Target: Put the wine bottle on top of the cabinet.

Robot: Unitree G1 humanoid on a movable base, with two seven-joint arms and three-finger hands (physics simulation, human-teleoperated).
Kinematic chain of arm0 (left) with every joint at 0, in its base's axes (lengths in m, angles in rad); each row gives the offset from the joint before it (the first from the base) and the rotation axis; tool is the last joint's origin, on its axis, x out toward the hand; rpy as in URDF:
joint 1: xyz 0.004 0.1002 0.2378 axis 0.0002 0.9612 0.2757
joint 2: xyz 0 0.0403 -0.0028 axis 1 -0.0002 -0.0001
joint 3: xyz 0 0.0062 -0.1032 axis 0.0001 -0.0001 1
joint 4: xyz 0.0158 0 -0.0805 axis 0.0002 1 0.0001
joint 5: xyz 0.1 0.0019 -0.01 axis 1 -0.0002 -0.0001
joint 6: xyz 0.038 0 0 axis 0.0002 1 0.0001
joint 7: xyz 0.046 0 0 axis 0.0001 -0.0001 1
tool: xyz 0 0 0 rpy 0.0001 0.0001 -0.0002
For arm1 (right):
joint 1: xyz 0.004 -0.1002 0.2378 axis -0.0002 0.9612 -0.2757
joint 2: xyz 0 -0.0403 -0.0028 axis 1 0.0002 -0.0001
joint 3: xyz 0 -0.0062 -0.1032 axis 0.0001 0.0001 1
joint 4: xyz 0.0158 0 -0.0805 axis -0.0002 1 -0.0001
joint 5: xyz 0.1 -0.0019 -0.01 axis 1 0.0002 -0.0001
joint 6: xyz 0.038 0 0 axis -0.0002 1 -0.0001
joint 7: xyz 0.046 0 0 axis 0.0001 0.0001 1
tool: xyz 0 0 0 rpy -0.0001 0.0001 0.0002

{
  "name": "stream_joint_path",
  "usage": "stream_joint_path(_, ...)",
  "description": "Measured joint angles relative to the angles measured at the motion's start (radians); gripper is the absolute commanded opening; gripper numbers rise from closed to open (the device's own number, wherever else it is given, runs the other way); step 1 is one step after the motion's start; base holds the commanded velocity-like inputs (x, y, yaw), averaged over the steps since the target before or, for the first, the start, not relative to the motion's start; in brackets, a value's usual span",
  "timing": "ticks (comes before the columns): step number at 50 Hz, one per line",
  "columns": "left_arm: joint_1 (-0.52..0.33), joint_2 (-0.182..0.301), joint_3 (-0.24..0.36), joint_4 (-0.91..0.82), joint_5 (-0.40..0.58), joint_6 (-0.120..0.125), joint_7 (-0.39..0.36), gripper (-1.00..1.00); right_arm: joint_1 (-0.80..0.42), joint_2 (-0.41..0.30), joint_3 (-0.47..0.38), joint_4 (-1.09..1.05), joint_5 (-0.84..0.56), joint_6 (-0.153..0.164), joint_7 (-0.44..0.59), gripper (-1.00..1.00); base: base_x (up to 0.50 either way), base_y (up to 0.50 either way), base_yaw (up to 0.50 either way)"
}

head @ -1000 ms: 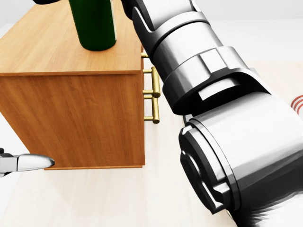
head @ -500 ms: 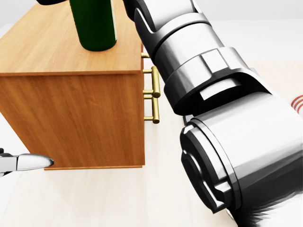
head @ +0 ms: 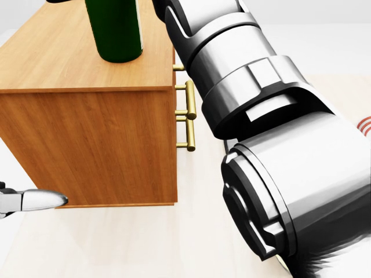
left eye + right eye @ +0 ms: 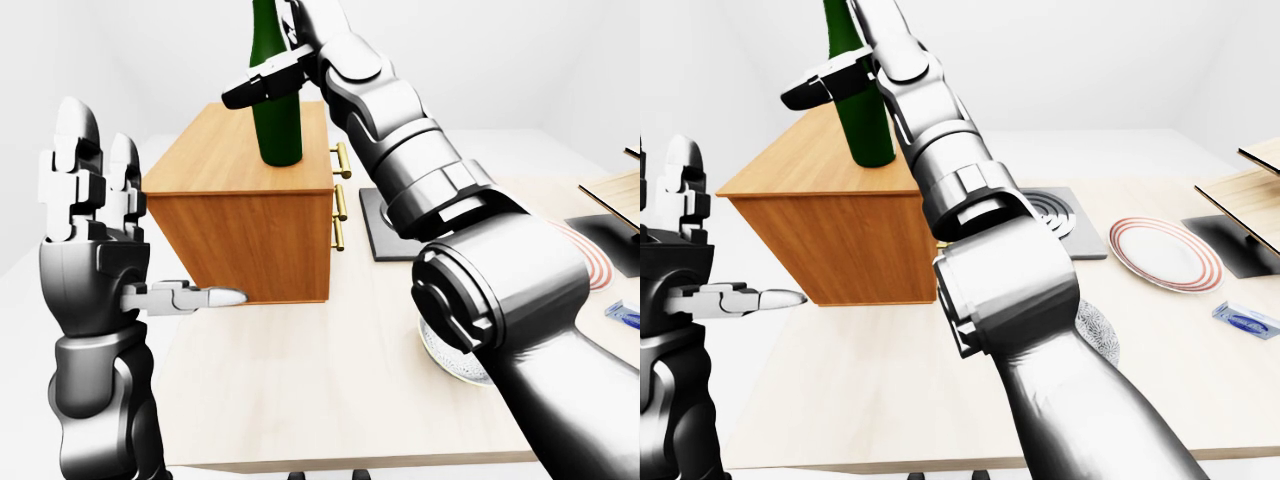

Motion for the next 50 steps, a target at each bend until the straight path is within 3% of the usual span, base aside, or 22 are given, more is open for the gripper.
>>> stream_joint_path(14,-0.016,0.0,-0.008,-0.031,0.001,0.0,0.007,1.0,0.018,-0.019,0.011,-0.02,0.02,0.0,0.023,1.0,0.0,0.0,0.0)
stream_joint_path(29,-0.101,0.027,-0.012,-0.068,-0.012,0.0,0.038,1.0,0.116,-0.079,0.022,-0.074,0.086,0.0,0.045,1.0,0.0,0.0,0.0)
stream_joint_path(38,-0.202,0.071,-0.012,-0.069,-0.028,0.0,0.069,1.0,0.189,-0.142,0.032,-0.194,0.131,0.0,0.065,1.0,0.0,0.0,0.0)
stream_joint_path(50,-0.423,0.161,-0.018,-0.004,-0.049,0.0,0.118,1.0,0.362,-0.27,0.019,-0.682,0.22,0.0,0.066,1.0,0.0,0.0,0.0)
